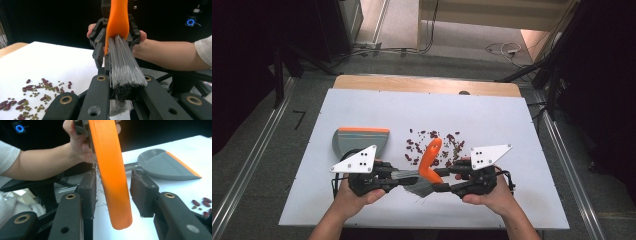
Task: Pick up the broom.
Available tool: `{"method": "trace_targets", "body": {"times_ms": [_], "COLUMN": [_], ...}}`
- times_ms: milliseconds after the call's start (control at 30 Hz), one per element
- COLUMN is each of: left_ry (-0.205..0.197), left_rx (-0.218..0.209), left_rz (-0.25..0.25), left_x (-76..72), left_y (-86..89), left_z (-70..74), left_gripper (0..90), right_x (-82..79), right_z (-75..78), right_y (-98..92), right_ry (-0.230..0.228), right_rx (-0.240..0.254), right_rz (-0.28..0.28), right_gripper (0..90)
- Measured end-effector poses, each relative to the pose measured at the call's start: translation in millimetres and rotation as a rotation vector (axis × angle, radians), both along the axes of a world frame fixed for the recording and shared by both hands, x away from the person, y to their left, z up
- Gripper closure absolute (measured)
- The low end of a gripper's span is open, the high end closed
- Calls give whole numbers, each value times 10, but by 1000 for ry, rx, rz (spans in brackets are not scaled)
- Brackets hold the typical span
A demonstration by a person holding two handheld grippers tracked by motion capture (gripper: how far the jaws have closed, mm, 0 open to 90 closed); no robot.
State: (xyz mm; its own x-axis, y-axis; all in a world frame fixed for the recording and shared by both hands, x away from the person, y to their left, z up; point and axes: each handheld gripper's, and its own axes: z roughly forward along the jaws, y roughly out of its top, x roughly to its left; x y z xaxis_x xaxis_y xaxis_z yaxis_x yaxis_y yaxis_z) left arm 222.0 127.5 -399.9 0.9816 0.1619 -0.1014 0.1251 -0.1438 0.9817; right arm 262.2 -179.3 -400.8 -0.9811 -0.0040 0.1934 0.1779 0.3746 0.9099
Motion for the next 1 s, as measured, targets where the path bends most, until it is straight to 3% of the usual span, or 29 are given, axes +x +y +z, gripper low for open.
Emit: {"method": "trace_targets", "body": {"times_ms": [167,300,500,733,800,833,933,1000], "left_ry": [10,18,29,41,43,38,46,51], "left_rx": [9,12,14,4,0,-3,-7,-12], "left_rz": [-24,-35,-52,-60,-39,-25,34,75], "left_x": [5,4,17,32,40,45,58,73], "left_y": [-30,-44,-43,-21,-22,-18,2,40], "left_z": [-5,-9,-17,-30,-51,-70,-106,-122], "left_gripper": [860,859,859,838,796,719,516,489], "right_x": [-23,-45,-61,-107,-107,-98,-81,-70], "right_z": [-3,-1,-6,19,23,14,-16,-25], "right_y": [21,32,35,51,53,51,55,53], "right_ry": [-2,-25,-35,-76,-92,-68,-73,-62], "right_rx": [-5,-6,-9,-24,-33,-55,-95,-109], "right_rz": [30,19,60,48,26,4,-43,-62], "right_gripper": [587,595,685,690,691,691,692,692]}}
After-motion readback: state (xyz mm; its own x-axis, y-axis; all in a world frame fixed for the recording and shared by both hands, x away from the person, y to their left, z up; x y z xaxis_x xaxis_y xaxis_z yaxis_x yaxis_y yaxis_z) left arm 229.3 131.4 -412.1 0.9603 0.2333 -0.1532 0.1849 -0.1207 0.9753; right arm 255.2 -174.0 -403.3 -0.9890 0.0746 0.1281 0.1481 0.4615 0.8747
